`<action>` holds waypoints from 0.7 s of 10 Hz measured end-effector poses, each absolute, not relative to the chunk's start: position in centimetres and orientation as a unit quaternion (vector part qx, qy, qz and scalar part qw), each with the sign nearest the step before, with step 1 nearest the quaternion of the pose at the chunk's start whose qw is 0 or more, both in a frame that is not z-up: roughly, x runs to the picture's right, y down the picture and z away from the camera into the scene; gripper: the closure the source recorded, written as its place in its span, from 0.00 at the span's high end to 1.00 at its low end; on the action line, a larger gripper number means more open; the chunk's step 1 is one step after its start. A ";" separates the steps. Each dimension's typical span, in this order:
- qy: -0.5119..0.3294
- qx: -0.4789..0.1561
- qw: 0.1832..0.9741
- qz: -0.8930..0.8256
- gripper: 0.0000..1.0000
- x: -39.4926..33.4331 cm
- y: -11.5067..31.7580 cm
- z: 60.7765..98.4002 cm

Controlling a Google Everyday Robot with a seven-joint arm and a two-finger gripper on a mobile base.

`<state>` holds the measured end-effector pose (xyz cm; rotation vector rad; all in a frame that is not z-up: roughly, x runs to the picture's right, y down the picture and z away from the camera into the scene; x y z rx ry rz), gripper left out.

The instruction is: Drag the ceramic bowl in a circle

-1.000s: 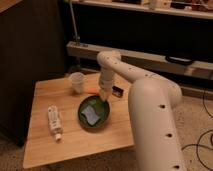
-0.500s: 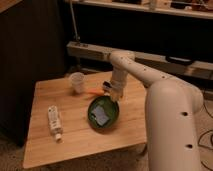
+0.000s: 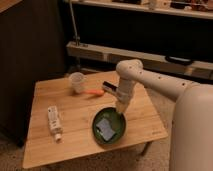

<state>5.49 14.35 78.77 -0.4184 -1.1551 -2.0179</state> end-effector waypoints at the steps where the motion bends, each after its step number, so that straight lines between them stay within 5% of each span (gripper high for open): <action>1: -0.456 -0.163 0.365 -0.795 0.10 3.5 15.0 79.1; 7: -0.497 -0.085 0.333 -0.797 0.10 -5.9 12.6 83.1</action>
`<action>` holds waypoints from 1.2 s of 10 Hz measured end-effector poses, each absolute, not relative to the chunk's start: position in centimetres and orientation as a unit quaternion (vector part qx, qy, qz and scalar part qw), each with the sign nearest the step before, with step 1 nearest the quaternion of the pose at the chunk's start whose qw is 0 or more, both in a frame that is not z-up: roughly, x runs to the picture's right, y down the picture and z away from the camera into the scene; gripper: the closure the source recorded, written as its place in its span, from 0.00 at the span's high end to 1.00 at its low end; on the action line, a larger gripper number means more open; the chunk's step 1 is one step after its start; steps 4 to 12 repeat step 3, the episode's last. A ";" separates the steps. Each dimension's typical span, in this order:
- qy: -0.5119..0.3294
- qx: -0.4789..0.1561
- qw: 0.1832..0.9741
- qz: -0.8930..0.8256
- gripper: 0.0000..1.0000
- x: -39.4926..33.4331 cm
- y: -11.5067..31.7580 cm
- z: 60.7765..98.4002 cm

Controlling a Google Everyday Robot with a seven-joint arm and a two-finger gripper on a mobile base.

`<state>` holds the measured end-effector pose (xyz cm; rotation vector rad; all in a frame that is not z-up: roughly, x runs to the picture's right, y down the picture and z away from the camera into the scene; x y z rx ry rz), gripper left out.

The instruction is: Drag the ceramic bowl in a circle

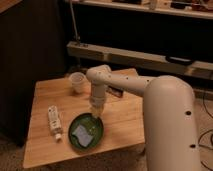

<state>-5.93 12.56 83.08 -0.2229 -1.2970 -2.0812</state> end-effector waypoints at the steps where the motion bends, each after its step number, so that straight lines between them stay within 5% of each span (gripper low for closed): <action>1: -0.507 -0.059 0.347 -0.787 0.10 -5.7 11.3 83.9; 3: -0.535 -0.005 0.387 -0.751 0.10 -3.9 8.9 85.9; 12: -0.535 -0.005 0.387 -0.751 0.10 -3.9 8.9 85.9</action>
